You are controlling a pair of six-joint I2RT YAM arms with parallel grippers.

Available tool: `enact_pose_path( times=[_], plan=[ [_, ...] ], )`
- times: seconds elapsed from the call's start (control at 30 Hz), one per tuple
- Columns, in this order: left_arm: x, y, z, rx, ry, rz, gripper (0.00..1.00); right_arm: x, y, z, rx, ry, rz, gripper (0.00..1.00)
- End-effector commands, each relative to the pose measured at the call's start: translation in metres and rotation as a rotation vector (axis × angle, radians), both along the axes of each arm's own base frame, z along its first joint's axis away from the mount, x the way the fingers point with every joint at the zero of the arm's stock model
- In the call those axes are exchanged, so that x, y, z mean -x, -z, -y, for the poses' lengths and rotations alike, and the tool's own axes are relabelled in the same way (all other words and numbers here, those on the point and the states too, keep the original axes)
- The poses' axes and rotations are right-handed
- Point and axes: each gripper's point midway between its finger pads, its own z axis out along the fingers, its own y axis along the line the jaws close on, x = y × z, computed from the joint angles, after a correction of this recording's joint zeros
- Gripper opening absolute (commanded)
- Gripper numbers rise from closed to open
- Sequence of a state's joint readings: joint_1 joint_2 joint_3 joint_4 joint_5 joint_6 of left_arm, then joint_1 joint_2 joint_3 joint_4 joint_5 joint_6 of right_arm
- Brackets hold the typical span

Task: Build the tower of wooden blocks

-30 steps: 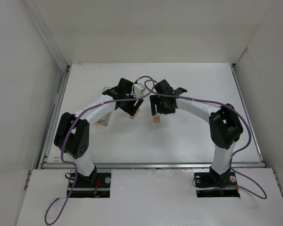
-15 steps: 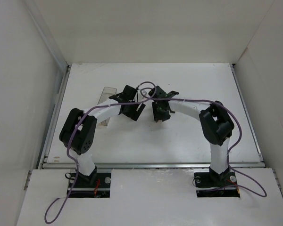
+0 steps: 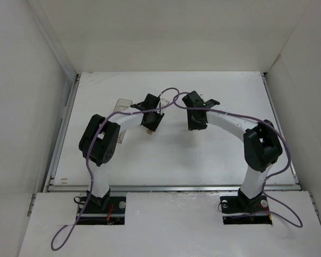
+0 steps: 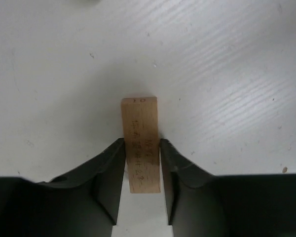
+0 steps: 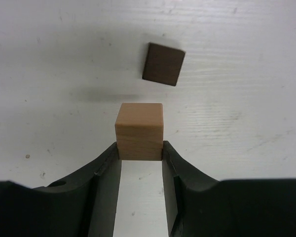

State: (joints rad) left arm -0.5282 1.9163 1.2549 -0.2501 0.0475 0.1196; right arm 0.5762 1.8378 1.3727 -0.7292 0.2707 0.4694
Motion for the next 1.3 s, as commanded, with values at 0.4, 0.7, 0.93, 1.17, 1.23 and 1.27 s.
enact_pose_path(
  times=[0.4,0.7,0.93,1.17,1.23,1.27],
  plan=[
    [0.016,0.001,0.035,-0.105,0.591,0.027,0.0,0.006,-0.063,0.045,-0.035,0.025,0.167,0.0],
    [0.034,0.01,0.069,-0.158,0.957,0.068,0.03,0.007,-0.07,0.052,-0.075,0.022,0.175,0.0],
    [0.041,0.02,0.076,-0.158,0.978,0.06,0.12,0.007,-0.072,0.047,-0.103,0.011,0.185,0.0],
    [0.027,0.013,0.078,-0.177,0.916,0.101,0.29,0.007,-0.072,0.047,-0.103,0.011,0.185,0.0],
    [0.02,0.006,0.081,-0.176,0.894,0.121,0.34,0.006,-0.072,0.048,-0.095,0.016,0.189,0.0],
    [0.017,0.003,0.081,-0.185,0.878,0.129,0.36,0.006,-0.072,0.048,-0.095,0.016,0.189,0.0]
  ],
)
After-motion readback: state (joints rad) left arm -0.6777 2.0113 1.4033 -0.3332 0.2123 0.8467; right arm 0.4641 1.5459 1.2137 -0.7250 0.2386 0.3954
